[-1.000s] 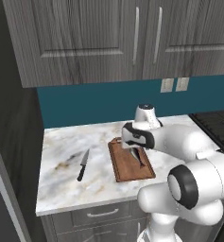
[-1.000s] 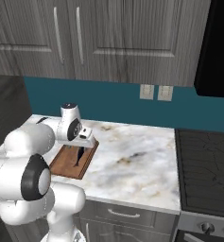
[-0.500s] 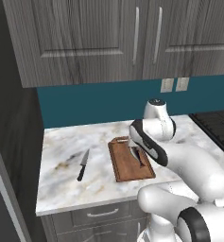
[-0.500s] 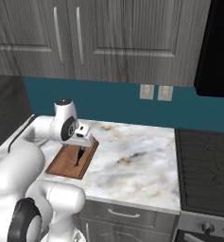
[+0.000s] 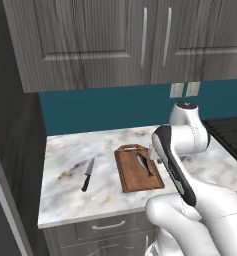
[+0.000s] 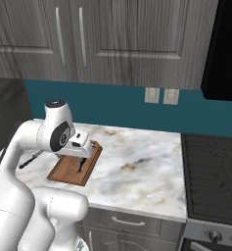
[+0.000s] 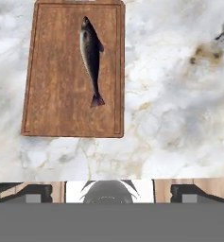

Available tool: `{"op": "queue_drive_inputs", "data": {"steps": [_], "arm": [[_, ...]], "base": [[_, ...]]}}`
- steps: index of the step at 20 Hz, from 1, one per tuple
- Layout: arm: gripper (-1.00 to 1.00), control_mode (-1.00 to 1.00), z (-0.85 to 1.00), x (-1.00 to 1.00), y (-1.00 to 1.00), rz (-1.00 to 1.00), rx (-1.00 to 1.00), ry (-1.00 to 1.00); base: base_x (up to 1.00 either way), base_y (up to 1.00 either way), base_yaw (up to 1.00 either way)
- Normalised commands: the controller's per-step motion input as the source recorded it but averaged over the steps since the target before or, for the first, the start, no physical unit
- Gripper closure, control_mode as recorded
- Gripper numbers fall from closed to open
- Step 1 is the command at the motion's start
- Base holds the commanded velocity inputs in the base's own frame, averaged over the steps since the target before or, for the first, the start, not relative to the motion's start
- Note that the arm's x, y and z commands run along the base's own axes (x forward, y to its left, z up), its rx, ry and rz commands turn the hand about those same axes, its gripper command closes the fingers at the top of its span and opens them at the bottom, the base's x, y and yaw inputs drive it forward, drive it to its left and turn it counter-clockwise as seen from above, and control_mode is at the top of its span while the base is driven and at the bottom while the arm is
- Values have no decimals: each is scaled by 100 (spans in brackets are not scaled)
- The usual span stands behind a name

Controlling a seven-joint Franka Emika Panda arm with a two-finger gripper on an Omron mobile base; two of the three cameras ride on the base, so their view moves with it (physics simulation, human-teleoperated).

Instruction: Retrieve the fish from the fridge and place it on the cutting board.

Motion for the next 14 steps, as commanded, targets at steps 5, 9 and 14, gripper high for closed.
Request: {"op": "queue_drive_inputs", "data": {"steps": [5, 9, 14], "arm": [[-100, -100, 40, -99, -4, 0, 0, 0], [-100, -100, 55, -87, 0, 0, 0, 0], [-100, -100, 58, -63, 0, 0, 0, 0]], "base": [[0, 0, 0], [0, 0, 0], [0, 0, 0]]}}
